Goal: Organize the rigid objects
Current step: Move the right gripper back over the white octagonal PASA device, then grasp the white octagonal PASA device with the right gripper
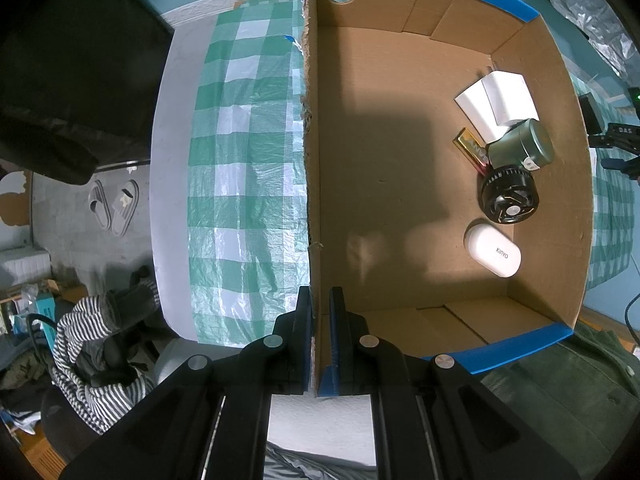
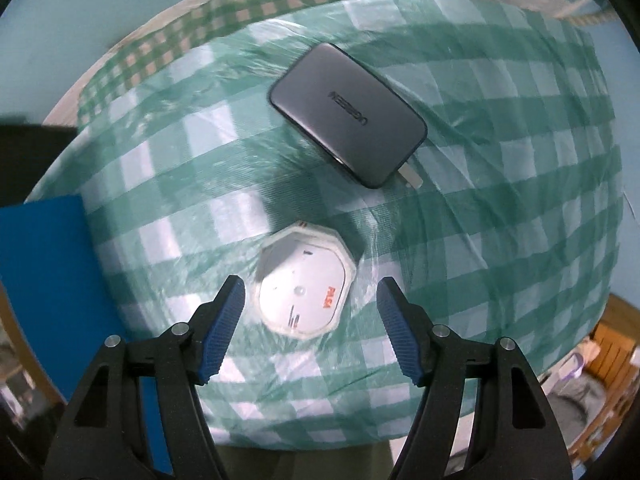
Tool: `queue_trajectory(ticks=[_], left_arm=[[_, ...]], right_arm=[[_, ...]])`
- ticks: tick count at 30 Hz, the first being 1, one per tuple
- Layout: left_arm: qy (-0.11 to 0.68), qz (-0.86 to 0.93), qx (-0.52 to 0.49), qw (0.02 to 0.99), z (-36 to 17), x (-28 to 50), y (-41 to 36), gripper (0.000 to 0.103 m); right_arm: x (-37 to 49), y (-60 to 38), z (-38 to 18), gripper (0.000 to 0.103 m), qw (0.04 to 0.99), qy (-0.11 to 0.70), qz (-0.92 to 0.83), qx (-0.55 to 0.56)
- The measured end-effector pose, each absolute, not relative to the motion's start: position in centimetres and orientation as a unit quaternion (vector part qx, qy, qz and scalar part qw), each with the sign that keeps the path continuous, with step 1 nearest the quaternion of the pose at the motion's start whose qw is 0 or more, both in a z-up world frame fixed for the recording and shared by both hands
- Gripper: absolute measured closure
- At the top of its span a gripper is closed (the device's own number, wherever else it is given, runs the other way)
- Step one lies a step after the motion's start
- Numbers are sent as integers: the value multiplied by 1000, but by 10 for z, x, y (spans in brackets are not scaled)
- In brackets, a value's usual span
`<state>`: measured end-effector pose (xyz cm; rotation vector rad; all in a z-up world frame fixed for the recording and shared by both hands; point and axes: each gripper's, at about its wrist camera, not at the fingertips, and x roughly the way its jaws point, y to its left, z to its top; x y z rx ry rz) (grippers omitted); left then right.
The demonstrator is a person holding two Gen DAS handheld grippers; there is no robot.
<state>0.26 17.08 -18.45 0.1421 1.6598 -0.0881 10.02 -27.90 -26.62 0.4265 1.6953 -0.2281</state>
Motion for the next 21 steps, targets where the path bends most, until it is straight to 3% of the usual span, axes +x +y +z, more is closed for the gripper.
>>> queue_trajectory(ticks=[12,16,21], left_arm=[[737,-39,63,672,-185,3,171,96],[737,-39,62,671,-185,3,171,96],[738,-40,63,671,-185,3,171,96]], right_arm=[[103,-265,-288,34,626,743,-132,195],[101,-267,-290,45,625,740,-148,199],[101,-266,-289,49,628,744,-140,180]])
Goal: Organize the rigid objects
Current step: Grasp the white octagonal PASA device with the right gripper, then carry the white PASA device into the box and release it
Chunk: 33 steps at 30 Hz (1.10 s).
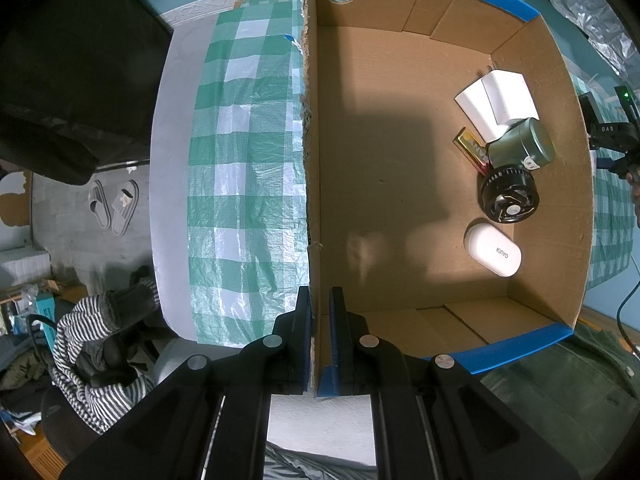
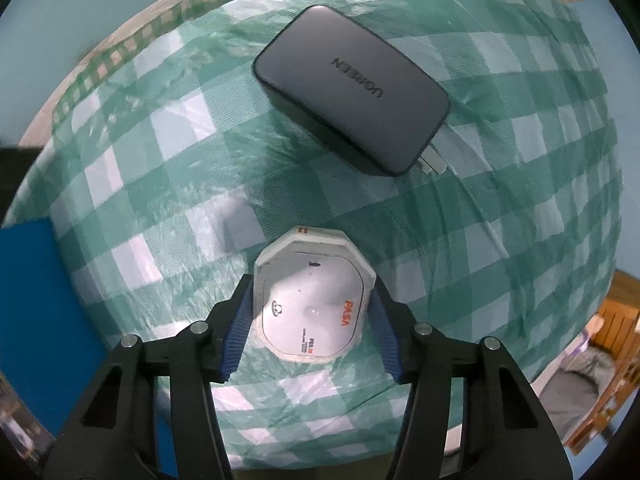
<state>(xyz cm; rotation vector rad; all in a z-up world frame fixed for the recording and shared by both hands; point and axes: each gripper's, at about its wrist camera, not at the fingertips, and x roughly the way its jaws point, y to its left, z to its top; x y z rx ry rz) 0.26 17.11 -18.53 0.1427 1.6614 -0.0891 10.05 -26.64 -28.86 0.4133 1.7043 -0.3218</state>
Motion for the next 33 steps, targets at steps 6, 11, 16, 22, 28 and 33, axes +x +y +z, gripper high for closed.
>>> queue_trajectory(ticks=[6,11,16,22,28,33], left_arm=[[737,-39,63,671,-185,2,171,96],[738,-39,64,671,-186,3,171,96],[738,-39,64,671,-185,3,171,96],[738,-40,65,671,-186,2,171,96],[738,-40,65,670,-187,2,170,96],[738,-40,65,671,-187,2,170,96]], right_arm=[[96,-260,-287,49,626,754,-110,163],[85,-245,-272,49,635,759,-72,126],[83,-226,-254,49,648,756,-32,84],[83,-202,-222,49,666,744,17,50],[89,-181,-194,49,681,729,62,22],[90,-154,-172,49,688,719,95,-8]])
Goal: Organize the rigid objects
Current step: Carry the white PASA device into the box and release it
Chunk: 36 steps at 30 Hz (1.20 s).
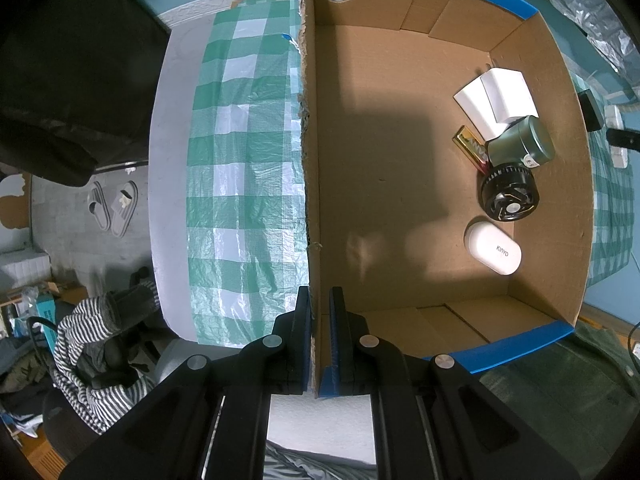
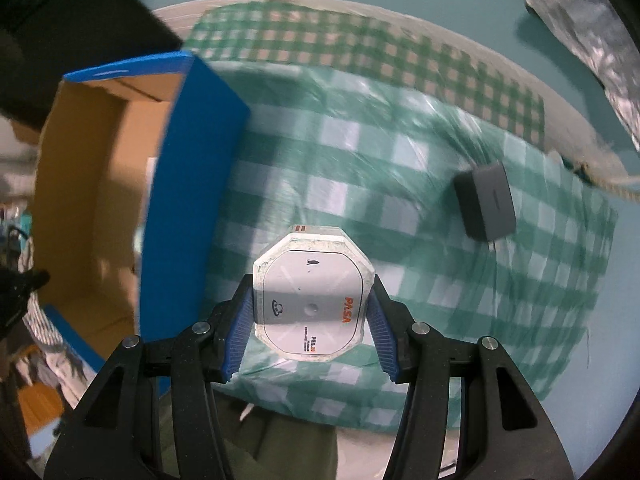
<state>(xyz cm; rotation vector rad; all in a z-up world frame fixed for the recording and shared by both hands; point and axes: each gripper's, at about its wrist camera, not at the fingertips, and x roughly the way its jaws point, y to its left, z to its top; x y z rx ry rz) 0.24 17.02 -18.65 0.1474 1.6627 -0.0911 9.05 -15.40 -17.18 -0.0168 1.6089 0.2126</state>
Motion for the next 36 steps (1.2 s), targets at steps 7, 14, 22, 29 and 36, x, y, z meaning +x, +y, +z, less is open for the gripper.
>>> queue_trajectory(ticks=[7,14,22,29,36], left_arm=[[738,-40,65,671,-187,2,170,96],[738,-40,66,671,-187,2,170,96],[738,-40,66,670,-187,3,170,96],[738,-41,65,671,-187,3,170,96],[738,-41,65,670,-187,3,170,96]], right_arm=[[104,-118,-151,49,695,704,138,-47],[111,-71,-138,49,695,689,184,-96],[109,-21,-147,49,679,680,226,-157],[101,9,-169,49,654,683,252,-207],[94,20,-190,49,633,687,269,-236]])
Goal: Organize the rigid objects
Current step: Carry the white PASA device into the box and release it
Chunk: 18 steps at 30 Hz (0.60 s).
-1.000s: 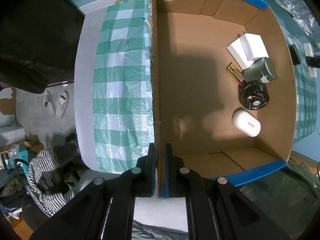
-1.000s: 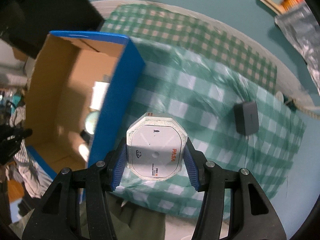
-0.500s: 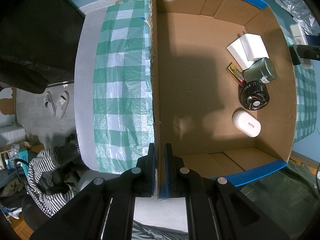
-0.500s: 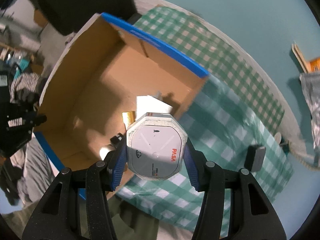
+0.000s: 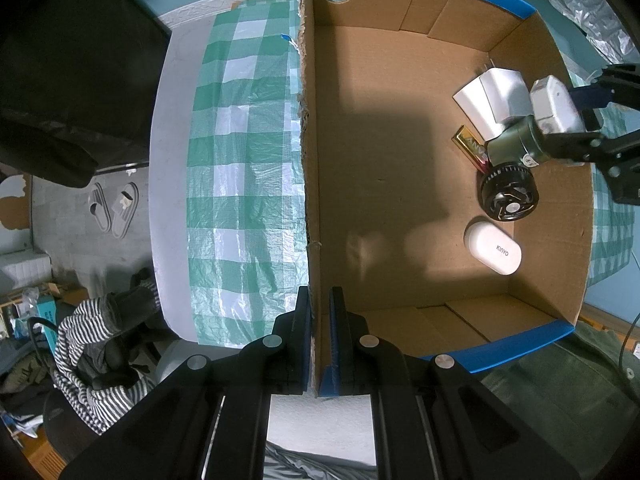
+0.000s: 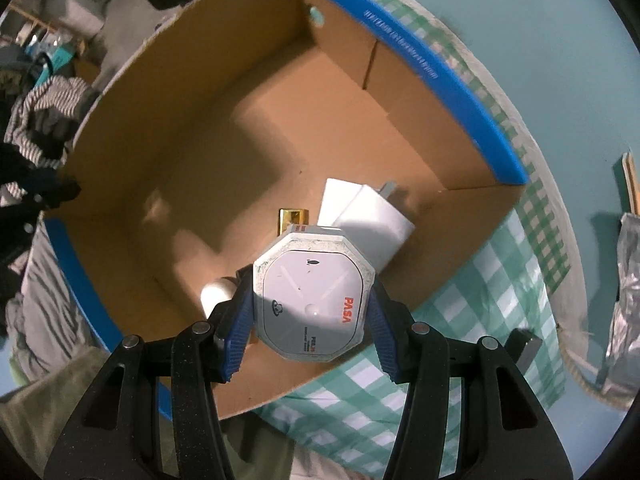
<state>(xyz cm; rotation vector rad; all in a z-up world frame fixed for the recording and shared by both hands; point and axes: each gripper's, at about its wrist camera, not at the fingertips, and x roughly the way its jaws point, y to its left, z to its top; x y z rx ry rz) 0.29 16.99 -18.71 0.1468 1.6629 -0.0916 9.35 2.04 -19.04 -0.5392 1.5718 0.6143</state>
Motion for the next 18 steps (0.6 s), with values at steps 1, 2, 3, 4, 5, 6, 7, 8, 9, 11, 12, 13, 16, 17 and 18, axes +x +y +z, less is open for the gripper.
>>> queue_trajectory(ticks=[1,2,3,4,5,6,7,8,9,11,12,13,16,17,18], left_arm=[[738,-41,65,671,-187,3,170,96],[738,-41,65,671,-187,2,169,96],[738,-41,66,671,-187,3,170,96],[738,-41,66,670,-187,3,170,96],[738,-41,65,670,-187,3,170,96],[738,-41,65,670,-187,3,170,96],[738,-41,66,671,-187,3,170,96],[738,-41,66,671,-187,3,170,96],[738,-41,66,671,-187,3,170,96],[738,-41,65,671,-187,3,170,96],[738,-41,65,671,-187,3,170,96],[738,-40,66,671,-187,3,170,96],[738,-40,66,671,-187,4,170,96],[738,-40,65,671,-187,4,170,96],[738,-40,66,671,-186,4,170,96]], right_arm=[[93,21,-192,49,632,687,269,-238],[92,22,-194,49,630,688,269,-242],[92,23,-197,49,627,689,268,-245],[91,24,-199,49,626,690,267,-246],[90,24,-200,49,625,690,266,-249],[90,25,-201,49,625,690,265,-249],[90,25,-202,49,625,690,264,-250],[90,25,-203,49,626,690,262,-251],[89,24,-204,49,627,689,260,-252],[89,23,-205,49,628,690,256,-254],[88,22,-204,49,629,690,257,-250],[88,20,-202,48,633,688,257,-245],[90,17,-194,48,644,681,255,-237],[90,17,-192,48,645,680,256,-235],[90,16,-188,47,648,679,257,-232]])
